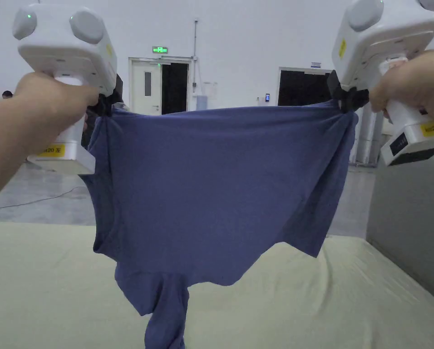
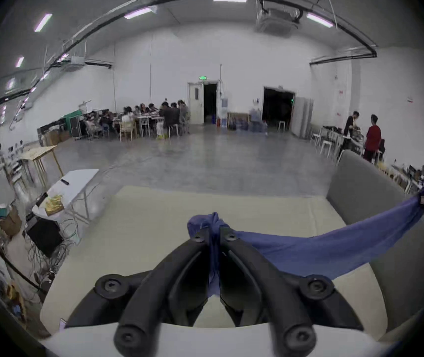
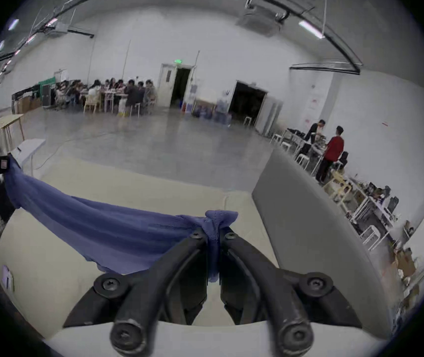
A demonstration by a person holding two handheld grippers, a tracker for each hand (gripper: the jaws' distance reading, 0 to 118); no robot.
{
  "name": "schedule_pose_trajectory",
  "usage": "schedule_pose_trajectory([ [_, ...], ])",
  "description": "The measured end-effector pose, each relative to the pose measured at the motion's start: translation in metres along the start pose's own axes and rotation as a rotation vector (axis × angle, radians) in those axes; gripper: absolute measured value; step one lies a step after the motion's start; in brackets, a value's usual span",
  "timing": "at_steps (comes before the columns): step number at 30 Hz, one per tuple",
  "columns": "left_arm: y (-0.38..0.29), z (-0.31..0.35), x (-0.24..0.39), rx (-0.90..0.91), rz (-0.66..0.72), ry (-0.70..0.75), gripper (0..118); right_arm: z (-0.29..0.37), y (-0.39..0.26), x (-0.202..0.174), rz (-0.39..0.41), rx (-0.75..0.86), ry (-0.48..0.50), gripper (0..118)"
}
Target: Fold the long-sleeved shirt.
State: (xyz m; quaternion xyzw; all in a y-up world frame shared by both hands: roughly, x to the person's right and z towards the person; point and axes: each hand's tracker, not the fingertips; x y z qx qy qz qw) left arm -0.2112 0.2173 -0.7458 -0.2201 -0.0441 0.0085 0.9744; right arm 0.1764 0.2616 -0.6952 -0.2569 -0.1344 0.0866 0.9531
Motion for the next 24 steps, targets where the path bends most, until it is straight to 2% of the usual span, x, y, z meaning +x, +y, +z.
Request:
schedule_pose_trajectory([
  [2, 0.008, 0.002, 0.005, 0.028, -0.033, 0.015, 0, 0.001, 0.006, 0.006, -0.032, -0.001, 0.013, 2],
  [9, -0.022, -0.013, 0.012, -0.057, -0.119, -0.013, 0, -0.029, -0.036, 0.012, 0.001, -0.059, 0.049, 2],
  [11, -0.053, -0.025, 0.014, -0.129, -0.147, -0.035, 0, -0.048, -0.071, 0.011, -0.004, -0.117, 0.071, 2],
  [16, -0.150, -0.049, 0.022, -0.337, -0.278, -0.063, 0, -0.083, -0.184, -0.005, 0.091, -0.242, 0.124, 2],
  [18, -0.192, -0.044, 0.019, -0.395, -0.284, -0.100, 0, -0.082, -0.236, -0.010, 0.104, -0.253, 0.137, 2],
  [20, -0.235, -0.030, 0.013, -0.463, -0.279, -0.120, 0, -0.066, -0.287, -0.015, 0.138, -0.246, 0.191, 2],
  [21, -0.256, -0.022, 0.012, -0.482, -0.317, -0.111, 0, -0.059, -0.308, -0.017, 0.174, -0.263, 0.205, 2],
  [23, -0.300, -0.002, 0.010, -0.480, -0.493, -0.085, 0, -0.041, -0.357, -0.016, 0.168, -0.289, 0.246, 2],
  [24, -0.322, 0.009, 0.007, -0.496, -0.512, -0.084, 0, -0.036, -0.377, -0.016, 0.165, -0.314, 0.274, 2],
])
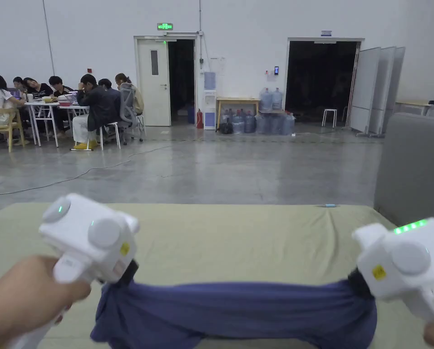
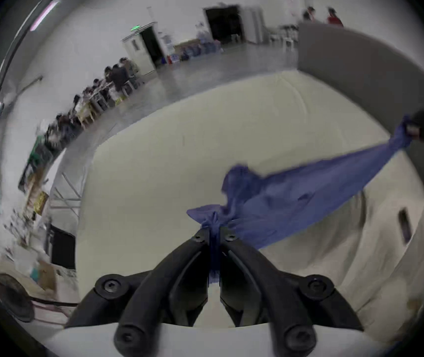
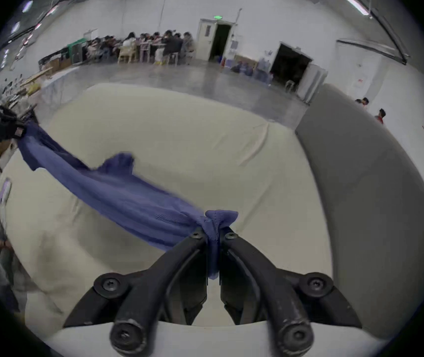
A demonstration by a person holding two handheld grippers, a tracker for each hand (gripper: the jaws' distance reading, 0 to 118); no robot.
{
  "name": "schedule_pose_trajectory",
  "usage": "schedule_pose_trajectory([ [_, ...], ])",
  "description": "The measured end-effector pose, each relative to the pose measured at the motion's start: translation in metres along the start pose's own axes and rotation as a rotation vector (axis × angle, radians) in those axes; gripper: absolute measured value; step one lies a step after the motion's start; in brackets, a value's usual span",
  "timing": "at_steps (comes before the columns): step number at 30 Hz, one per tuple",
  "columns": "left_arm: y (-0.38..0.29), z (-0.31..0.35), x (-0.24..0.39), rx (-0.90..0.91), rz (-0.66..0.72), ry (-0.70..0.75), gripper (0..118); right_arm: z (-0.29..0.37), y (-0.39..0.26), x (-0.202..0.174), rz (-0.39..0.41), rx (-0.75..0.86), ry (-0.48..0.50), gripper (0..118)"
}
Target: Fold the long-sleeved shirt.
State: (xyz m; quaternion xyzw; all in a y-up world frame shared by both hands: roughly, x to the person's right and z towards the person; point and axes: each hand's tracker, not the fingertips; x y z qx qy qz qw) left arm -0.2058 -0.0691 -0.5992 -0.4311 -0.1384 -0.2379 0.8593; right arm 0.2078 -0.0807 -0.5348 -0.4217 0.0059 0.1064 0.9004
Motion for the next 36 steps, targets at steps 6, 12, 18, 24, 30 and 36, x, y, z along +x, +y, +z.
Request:
schedule_pose_trajectory([
  [6, -0.121, 0.011, 0.051, -0.118, 0.050, -0.170, 0, 0.005, -0.136, -0.035, 0.031, -0.098, 0.065, 2],
  [12, -0.210, 0.011, 0.094, -0.225, 0.008, -0.215, 0, 0.015, -0.232, -0.048, -0.016, -0.194, 0.110, 2],
  [18, -0.260, 0.018, 0.123, -0.278, -0.005, -0.249, 0, 0.022, -0.299, -0.064, -0.064, -0.303, 0.143, 2],
  [24, -0.287, -0.011, 0.126, -0.339, 0.046, -0.266, 0, 0.007, -0.329, -0.073, -0.093, -0.360, 0.141, 2],
  [30, -0.308, -0.044, 0.132, -0.408, 0.082, -0.269, 0, -0.016, -0.332, -0.079, -0.113, -0.408, 0.145, 3],
  [36, -0.320, -0.049, 0.146, -0.420, 0.096, -0.263, 0, -0.026, -0.338, -0.083, -0.113, -0.430, 0.138, 3],
])
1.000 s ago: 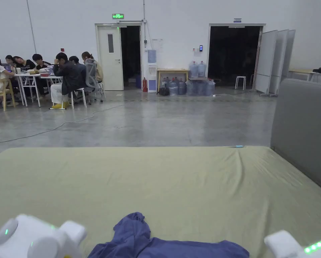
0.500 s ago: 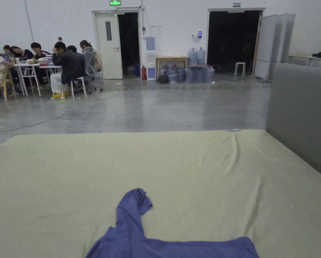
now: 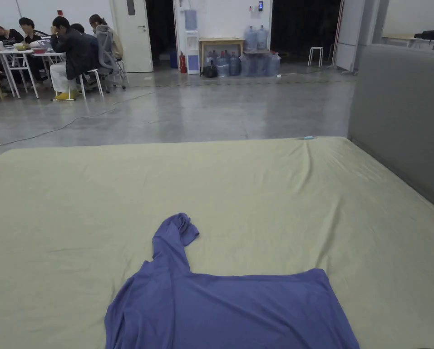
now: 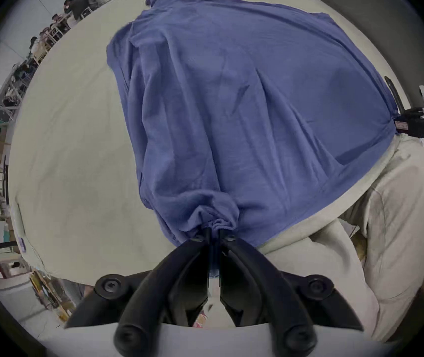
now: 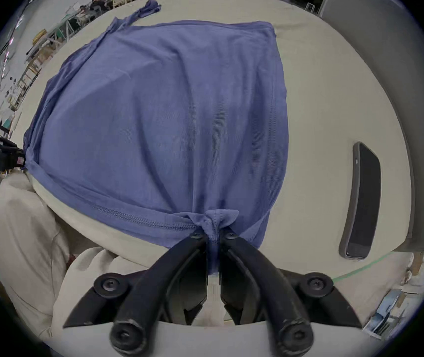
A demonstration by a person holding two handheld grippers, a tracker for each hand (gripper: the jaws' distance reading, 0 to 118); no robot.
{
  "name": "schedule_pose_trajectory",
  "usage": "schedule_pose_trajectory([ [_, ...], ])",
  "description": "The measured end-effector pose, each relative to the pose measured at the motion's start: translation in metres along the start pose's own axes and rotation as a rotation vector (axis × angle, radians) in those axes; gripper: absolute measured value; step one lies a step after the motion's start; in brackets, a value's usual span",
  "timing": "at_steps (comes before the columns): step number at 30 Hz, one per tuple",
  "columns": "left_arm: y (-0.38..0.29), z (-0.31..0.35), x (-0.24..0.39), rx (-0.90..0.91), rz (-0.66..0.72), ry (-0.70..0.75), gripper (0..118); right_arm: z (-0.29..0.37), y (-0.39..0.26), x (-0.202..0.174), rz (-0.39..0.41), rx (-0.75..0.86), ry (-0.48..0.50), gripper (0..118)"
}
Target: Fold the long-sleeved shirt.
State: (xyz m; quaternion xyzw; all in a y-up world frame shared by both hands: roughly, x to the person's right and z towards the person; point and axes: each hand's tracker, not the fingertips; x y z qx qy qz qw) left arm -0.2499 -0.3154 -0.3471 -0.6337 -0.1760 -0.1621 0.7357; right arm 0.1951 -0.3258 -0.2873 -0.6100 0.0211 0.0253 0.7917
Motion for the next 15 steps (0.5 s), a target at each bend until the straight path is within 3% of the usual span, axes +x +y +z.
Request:
schedule_pose_trajectory([
  [3, -0.001, 0.011, 0.002, 0.001, 0.057, -0.006, 3, 0.002, 0.004, 0.005, 0.009, -0.017, 0.021, 9],
  [4, -0.003, 0.023, 0.001, 0.014, 0.092, -0.011, 29, 0.010, 0.009, 0.009, 0.017, -0.033, 0.023, 25],
  [5, -0.005, 0.037, 0.001, 0.023, 0.091, -0.006, 69, 0.023, 0.012, 0.014, -0.002, -0.035, 0.032, 50],
  [6, -0.003, 0.050, -0.005, 0.086, 0.104, -0.028, 101, 0.038, 0.014, 0.018, -0.020, -0.020, 0.057, 75],
  [7, -0.005, 0.067, -0.006, 0.167, 0.117, -0.050, 117, 0.055, 0.017, 0.020, -0.032, 0.032, 0.085, 91],
  [8, -0.008, 0.085, -0.007, 0.242, 0.144, -0.062, 117, 0.075, 0.021, 0.023, -0.050, 0.104, 0.098, 91],
  [12, -0.004, 0.112, -0.002, 0.266, 0.150, -0.085, 116, 0.115, 0.034, 0.015, -0.096, 0.214, 0.113, 91],
  [13, 0.000, 0.112, -0.001, 0.255, 0.157, -0.105, 104, 0.117, 0.037, 0.011, -0.115, 0.221, 0.128, 86],
  [14, 0.009, 0.104, -0.007, 0.243, 0.156, -0.107, 67, 0.116, 0.039, 0.004, -0.118, 0.247, 0.124, 70],
  [15, 0.016, 0.102, -0.006, 0.240, 0.155, -0.097, 4, 0.117, 0.042, -0.002, -0.118, 0.290, 0.110, 37],
])
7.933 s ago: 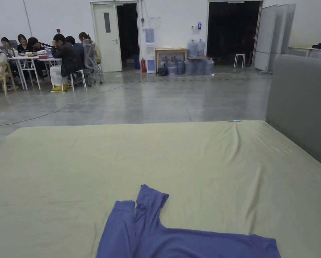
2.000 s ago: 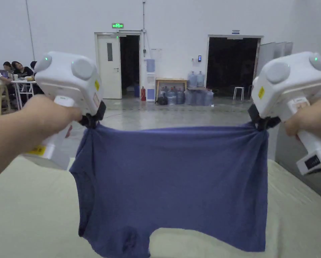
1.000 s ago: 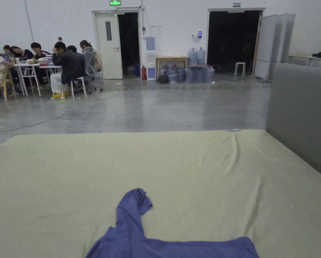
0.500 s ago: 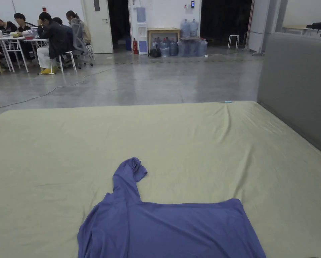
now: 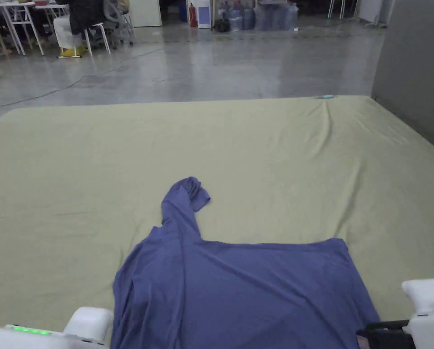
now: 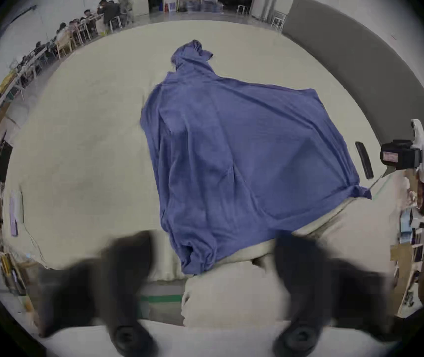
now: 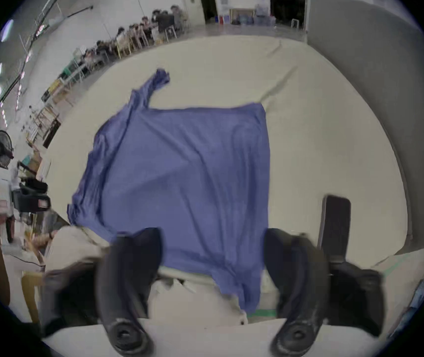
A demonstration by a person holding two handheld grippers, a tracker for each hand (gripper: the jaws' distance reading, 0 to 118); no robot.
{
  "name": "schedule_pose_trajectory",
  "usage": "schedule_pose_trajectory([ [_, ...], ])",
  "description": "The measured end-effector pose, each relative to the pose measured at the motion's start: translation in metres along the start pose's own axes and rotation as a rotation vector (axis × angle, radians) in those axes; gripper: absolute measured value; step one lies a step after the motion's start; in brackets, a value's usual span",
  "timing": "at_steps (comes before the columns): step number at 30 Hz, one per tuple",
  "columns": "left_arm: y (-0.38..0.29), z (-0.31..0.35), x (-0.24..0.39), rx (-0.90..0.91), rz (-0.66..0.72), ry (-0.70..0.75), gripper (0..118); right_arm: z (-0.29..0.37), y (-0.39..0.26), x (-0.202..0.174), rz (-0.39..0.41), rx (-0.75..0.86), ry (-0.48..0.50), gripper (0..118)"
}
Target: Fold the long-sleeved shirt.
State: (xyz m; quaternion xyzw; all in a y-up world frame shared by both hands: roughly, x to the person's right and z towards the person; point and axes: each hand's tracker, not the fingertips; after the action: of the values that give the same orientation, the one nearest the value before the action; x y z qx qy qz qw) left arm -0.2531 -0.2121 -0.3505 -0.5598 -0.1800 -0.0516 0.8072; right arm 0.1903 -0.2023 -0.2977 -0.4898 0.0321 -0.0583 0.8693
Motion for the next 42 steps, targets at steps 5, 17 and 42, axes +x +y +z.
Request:
schedule_pose_trajectory([
  [5, 0.073, -0.034, -0.003, 0.049, 0.094, 0.021, 0, -0.029, 0.014, -0.031, -0.007, 0.118, -0.021, 0],
  [17, 0.386, -0.158, -0.033, 0.211, 0.303, 0.177, 116, -0.087, 0.028, -0.027, -0.121, 0.113, 0.204, 0],
  [42, 0.421, -0.161, -0.066, 0.225, 0.131, 0.208, 2, -0.106, 0.022, -0.013, -0.146, 0.060, 0.193, 0],
])
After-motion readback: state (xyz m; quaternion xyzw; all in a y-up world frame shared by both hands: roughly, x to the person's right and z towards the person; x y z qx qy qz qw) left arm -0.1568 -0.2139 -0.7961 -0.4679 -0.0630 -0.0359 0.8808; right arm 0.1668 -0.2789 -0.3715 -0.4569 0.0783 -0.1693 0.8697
